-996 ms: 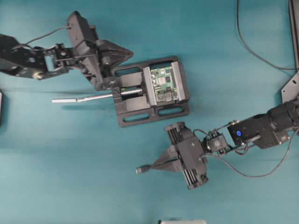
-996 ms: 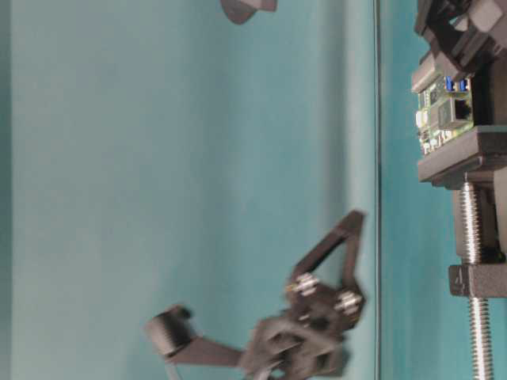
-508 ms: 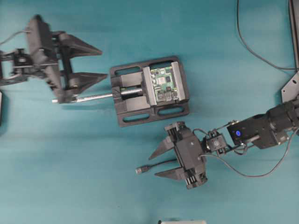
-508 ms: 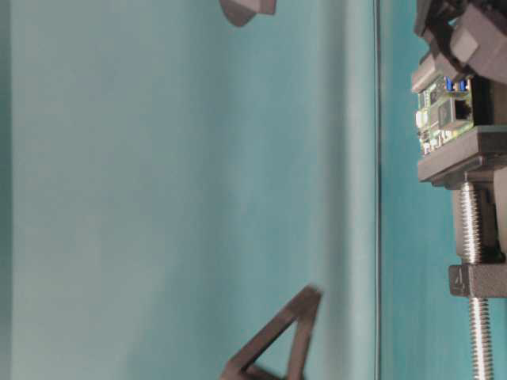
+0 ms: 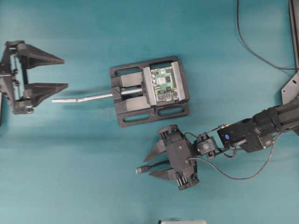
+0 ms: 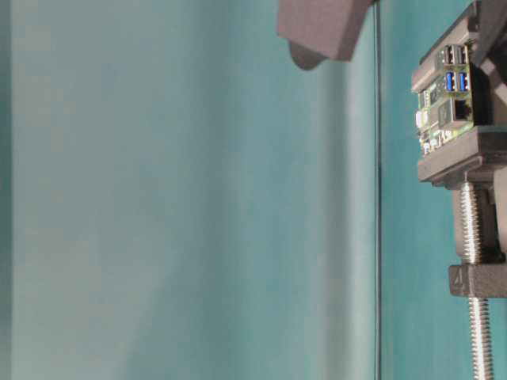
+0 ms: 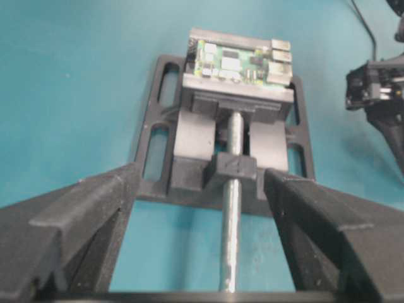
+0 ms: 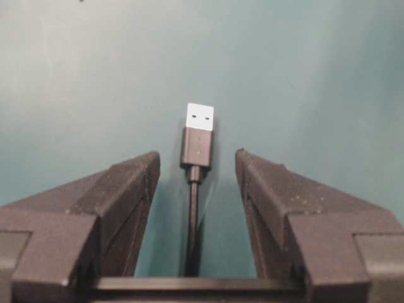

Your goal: Insert the USB into the fixed PCB.

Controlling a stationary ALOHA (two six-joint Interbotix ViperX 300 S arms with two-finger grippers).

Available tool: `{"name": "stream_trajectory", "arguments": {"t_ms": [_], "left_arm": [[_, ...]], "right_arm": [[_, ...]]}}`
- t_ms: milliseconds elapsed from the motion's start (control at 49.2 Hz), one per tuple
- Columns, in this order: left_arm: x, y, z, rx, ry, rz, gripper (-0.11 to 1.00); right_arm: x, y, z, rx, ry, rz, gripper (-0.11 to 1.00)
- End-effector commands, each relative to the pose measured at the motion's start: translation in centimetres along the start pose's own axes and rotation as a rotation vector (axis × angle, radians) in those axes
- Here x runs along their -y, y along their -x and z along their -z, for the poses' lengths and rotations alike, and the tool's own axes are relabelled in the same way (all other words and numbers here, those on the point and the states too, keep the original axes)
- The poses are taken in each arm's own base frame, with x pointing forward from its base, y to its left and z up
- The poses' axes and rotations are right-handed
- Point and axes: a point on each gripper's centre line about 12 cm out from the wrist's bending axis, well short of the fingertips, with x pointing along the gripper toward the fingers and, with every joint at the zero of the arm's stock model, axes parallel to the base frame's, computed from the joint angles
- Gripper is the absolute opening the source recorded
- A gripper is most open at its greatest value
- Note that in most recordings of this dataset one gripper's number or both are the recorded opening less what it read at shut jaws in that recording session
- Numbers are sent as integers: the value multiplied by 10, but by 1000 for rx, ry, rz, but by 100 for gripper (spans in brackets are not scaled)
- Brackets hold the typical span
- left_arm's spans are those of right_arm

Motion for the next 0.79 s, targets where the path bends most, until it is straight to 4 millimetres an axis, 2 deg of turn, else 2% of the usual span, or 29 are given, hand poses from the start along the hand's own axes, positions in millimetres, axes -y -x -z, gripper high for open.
{"name": "stream_trajectory", "arguments": {"t_ms": [0,122,386,773], "left_arm": [[0,6,1,19,3,7,92],[-1,15,7,25,13,9,92],[-4,31,38,-67,51,2,92],[-6,42,45,-42,104,8,92]], "right_arm": [[4,-3,-12,36,-5,10,56],[5,-1,-9,28,-6,13,56],[6,-3,-9,16,-7,16,55],[5,-6,0,-10,-59,14,54]]}}
